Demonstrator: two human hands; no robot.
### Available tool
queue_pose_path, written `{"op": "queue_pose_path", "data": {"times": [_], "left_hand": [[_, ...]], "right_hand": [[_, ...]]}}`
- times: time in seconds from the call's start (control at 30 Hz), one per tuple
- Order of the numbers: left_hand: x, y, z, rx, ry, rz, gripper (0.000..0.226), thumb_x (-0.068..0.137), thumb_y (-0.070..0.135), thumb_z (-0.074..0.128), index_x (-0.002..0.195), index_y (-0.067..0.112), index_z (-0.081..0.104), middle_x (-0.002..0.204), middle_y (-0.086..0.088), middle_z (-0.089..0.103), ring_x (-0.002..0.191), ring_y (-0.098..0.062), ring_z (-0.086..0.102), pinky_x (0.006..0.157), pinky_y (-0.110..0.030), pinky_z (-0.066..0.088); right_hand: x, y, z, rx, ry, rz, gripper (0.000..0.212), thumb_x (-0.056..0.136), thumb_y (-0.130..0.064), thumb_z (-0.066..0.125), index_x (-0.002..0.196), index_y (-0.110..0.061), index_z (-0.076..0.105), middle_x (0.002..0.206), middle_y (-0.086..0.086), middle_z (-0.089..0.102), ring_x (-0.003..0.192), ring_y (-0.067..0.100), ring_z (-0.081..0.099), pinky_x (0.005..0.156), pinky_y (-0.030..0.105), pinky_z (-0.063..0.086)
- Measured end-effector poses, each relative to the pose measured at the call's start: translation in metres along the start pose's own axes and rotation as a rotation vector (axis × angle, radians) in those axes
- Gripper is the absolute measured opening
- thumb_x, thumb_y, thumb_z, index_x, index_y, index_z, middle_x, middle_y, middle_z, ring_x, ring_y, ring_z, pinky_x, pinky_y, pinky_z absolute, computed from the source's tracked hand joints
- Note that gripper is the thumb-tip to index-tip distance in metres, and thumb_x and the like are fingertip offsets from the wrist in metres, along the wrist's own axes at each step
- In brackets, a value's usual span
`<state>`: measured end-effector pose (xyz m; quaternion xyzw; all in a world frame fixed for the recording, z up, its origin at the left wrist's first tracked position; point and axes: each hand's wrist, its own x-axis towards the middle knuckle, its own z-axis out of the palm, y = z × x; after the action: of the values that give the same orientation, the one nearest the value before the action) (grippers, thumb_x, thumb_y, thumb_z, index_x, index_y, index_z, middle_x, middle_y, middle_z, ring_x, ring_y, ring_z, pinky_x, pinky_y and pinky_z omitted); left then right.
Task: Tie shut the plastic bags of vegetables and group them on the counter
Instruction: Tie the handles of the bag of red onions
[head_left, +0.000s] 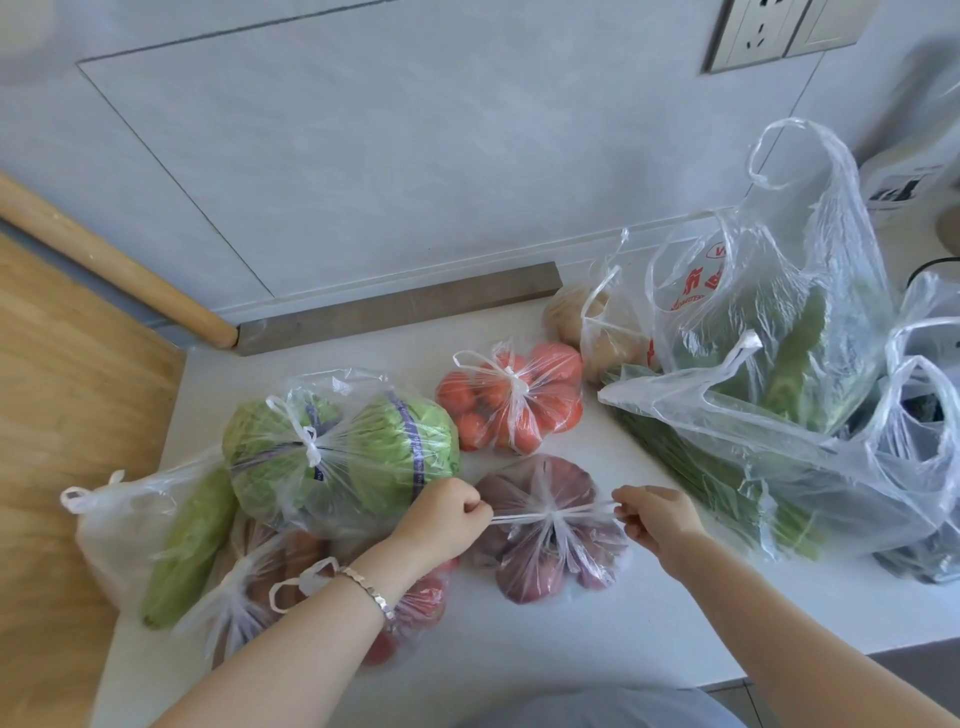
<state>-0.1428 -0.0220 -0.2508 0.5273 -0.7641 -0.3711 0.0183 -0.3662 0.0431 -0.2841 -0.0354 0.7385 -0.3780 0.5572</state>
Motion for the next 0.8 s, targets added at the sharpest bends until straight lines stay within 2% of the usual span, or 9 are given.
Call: {"op": "queue_pose_path", "data": {"times": [0.1,0.2,0.27,0.33,0.43,0.5,0.6,0.7,0.8], "left_hand": [[0.001,0.000,0.005,-0.123,0.054,-0.175,0.047,0.079,0.006,0.052,0.045,0.018,0.023,0.050,-0.002,0.021,0.053,-0.017,0.022,0.053,-0.030,0.019],[0.005,0.015,-0.005,-0.842,0.085,-0.453,0.034,0.085,0.001,0.050,0.053,0.013,0.054,0.064,-0.009,0.056,0.062,-0.019,0.052,0.059,-0.022,0.040],[0.004,0.023,-0.011,-1.381,0.005,-0.413,0.044,0.091,0.005,0.041,0.048,0.013,0.050,0.071,-0.010,0.066,0.083,-0.020,0.063,0.081,-0.030,0.046],[0.003,0.035,-0.014,-1.668,-0.012,-0.343,0.042,0.093,0.011,0.038,0.053,0.011,0.048,0.063,-0.008,0.062,0.076,-0.021,0.064,0.089,-0.036,0.045],[0.005,0.050,-0.006,-1.539,0.036,-0.284,0.027,0.095,0.008,0.037,0.082,0.007,0.061,0.063,-0.001,0.059,0.059,-0.012,0.061,0.084,-0.034,0.046],[0.006,0.057,0.000,-1.362,0.087,-0.226,0.026,0.094,0.001,0.038,0.092,0.009,0.063,0.069,-0.001,0.061,0.057,-0.010,0.058,0.078,-0.032,0.047],[0.004,0.062,0.000,-1.139,0.081,-0.099,0.026,0.093,-0.004,0.041,0.095,0.010,0.063,0.078,-0.004,0.062,0.061,-0.010,0.060,0.071,-0.026,0.052],[0.006,0.069,-0.002,-0.928,0.041,0.024,0.025,0.093,-0.004,0.043,0.095,0.011,0.063,0.080,-0.002,0.065,0.067,-0.004,0.065,0.074,-0.020,0.054],[0.013,0.076,-0.002,-0.784,0.044,0.086,0.022,0.091,-0.006,0.044,0.102,-0.002,0.063,0.085,-0.006,0.067,0.067,0.003,0.065,0.074,-0.011,0.052]], "right_hand": [[-0.005,0.004,0.001,0.096,0.034,-0.029,0.020,0.083,0.001,0.056,0.064,-0.002,0.055,0.060,0.011,0.052,0.045,0.018,0.047,0.049,0.025,0.045],[-0.023,-0.013,0.006,0.382,-0.156,-0.176,0.018,0.089,-0.003,0.046,0.073,-0.005,0.056,0.078,0.011,0.061,0.074,0.021,0.057,0.072,0.027,0.045],[-0.037,-0.026,0.009,0.473,-0.357,-0.233,0.019,0.090,-0.002,0.040,0.080,-0.007,0.055,0.086,0.012,0.068,0.087,0.025,0.062,0.080,0.032,0.047],[-0.045,-0.028,0.018,0.433,-0.501,-0.262,0.023,0.089,0.004,0.043,0.096,-0.012,0.058,0.086,0.012,0.071,0.085,0.025,0.067,0.081,0.034,0.054],[-0.039,-0.016,0.032,0.186,-0.477,-0.376,0.047,0.088,0.013,0.044,0.117,-0.023,0.053,0.082,0.009,0.067,0.065,0.011,0.067,0.069,0.022,0.057],[-0.034,-0.014,0.039,-0.027,-0.378,-0.446,0.041,0.089,0.013,0.041,0.116,-0.016,0.054,0.073,0.005,0.060,0.048,0.005,0.060,0.059,0.019,0.054],[-0.032,-0.020,0.042,-0.278,-0.354,-0.483,0.025,0.088,0.013,0.043,0.085,0.004,0.066,0.054,0.003,0.055,0.037,0.002,0.052,0.049,0.014,0.048],[-0.032,-0.026,0.044,-0.405,-0.341,-0.500,0.035,0.080,0.011,0.052,0.055,-0.012,0.059,0.042,-0.005,0.058,0.036,0.000,0.050,0.047,0.017,0.044],[-0.034,-0.031,0.049,-0.574,-0.350,-0.505,0.035,0.076,0.009,0.051,0.050,-0.014,0.053,0.038,-0.007,0.054,0.034,-0.001,0.047,0.039,0.009,0.036]]}}
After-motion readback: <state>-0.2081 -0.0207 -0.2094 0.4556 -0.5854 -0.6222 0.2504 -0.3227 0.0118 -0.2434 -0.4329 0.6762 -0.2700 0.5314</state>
